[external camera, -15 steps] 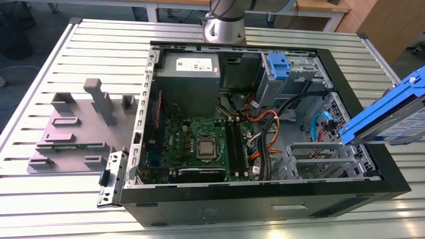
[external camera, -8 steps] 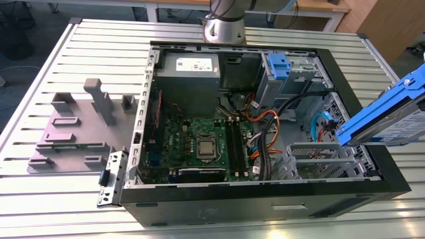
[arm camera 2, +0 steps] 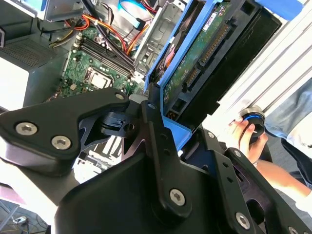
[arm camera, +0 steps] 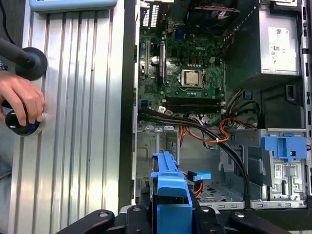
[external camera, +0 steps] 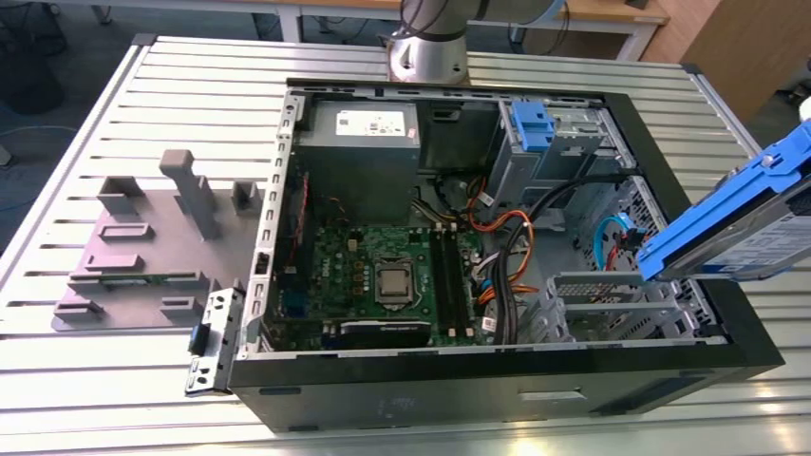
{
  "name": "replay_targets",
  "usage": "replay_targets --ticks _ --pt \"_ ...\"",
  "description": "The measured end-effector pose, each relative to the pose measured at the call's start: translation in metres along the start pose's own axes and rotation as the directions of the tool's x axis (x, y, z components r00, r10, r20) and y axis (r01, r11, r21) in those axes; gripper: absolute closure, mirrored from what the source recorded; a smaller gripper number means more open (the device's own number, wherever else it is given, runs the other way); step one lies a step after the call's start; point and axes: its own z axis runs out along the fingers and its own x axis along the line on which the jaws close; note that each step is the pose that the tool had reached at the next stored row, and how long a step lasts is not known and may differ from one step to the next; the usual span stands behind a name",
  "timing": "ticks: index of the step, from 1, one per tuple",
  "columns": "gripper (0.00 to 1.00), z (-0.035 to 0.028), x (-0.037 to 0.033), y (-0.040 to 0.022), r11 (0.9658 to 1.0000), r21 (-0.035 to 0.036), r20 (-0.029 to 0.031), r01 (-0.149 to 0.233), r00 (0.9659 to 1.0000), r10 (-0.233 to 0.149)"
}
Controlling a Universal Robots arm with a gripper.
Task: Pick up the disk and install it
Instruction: 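Pick up the disk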
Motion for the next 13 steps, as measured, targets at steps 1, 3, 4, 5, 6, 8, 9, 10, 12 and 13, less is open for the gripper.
replay_targets --ticks 1,3,4,5,6,8,9,10,12,13 --pt "0.63 0.0004 0.0001 0.0003 1.0000 0.0000 0.0001 0.000 1.0000 0.000" --pt "0.63 0.0010 0.0003 0.0008 1.0000 0.0000 0.0000 0.000 1.0000 0.000" --pt "0.63 0.0014 0.0004 0.0010 1.0000 0.0000 0.0000 0.000 1.0000 0.000" --pt "0.63 0.0018 0.0006 0.0014 1.0000 0.0000 0.0000 0.000 1.0000 0.000" --pt "0.63 0.0022 0.0007 0.0018 1.0000 0.0000 0.0000 0.000 1.0000 0.000" --pt "0.63 0.0031 0.0009 0.0025 1.0000 0.0000 0.0000 0.000 1.0000 0.000" --pt "0.63 0.0035 0.0010 0.0029 1.0000 0.0000 0.0000 0.000 1.0000 0.000" --pt "0.63 0.0038 0.0011 0.0033 1.0000 0.0000 0.0000 0.000 1.0000 0.000" --pt "0.63 0.0045 0.0013 0.0041 1.0000 0.0000 0.0000 0.000 1.0000 0.000" --pt "0.63 0.0048 0.0014 0.0045 1.0000 0.0000 -0.0001 0.000 1.0000 0.000"
